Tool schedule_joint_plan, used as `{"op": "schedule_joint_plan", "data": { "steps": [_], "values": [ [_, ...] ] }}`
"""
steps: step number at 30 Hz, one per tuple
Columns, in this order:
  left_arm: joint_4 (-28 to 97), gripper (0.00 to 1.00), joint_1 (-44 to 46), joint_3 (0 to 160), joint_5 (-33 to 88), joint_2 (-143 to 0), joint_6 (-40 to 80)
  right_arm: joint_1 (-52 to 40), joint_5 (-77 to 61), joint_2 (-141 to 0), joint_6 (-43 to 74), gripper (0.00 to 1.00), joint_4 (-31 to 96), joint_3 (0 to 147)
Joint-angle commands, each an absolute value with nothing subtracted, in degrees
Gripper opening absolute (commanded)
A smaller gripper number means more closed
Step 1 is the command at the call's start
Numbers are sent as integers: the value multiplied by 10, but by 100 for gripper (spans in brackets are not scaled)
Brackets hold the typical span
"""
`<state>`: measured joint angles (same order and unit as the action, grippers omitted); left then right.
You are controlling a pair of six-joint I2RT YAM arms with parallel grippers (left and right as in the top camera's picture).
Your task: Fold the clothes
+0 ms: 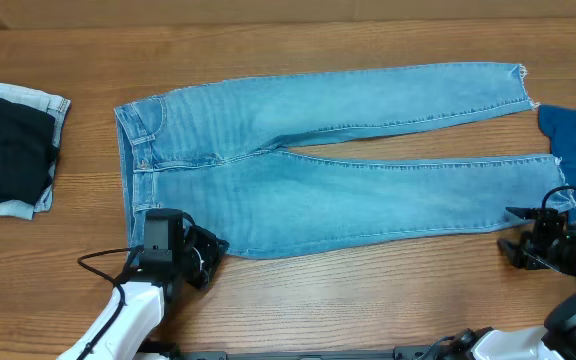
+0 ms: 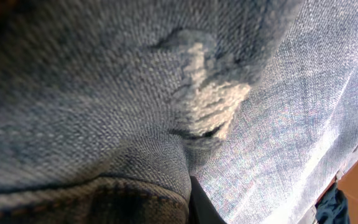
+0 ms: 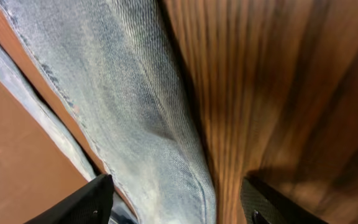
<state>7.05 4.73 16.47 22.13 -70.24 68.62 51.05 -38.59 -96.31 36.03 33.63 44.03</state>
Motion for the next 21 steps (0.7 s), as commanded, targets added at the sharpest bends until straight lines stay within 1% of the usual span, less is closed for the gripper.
{"op": "schedule_joint_plan", "data": {
  "steps": [1, 3, 6, 9, 12, 15, 17, 21],
  "values": [
    [83, 9, 47, 148, 237, -708, 672, 505, -360, -991, 368, 70, 328, 427],
    [83, 9, 47, 148, 238, -708, 668, 504, -361, -992, 371, 70, 325, 427],
    [83, 9, 47, 148, 237, -708, 668, 503, -362, -992, 371, 66, 315, 425],
    [83, 10, 47, 148, 237, -708, 668, 488, -363, -992, 371, 65, 312, 419],
    [83, 10, 47, 148, 241, -708, 666, 464, -398, -992, 326, 66, 278, 419],
    [83, 10, 47, 148, 250, -708, 667, 444, -390, -992, 309, 66, 269, 419],
    [83, 9, 47, 148, 255, -708, 667, 443, -371, -991, 297, 66, 275, 419],
    [83, 9, 47, 148, 266, -708, 668, 476, -342, -991, 258, 67, 303, 420]
  ]
}}
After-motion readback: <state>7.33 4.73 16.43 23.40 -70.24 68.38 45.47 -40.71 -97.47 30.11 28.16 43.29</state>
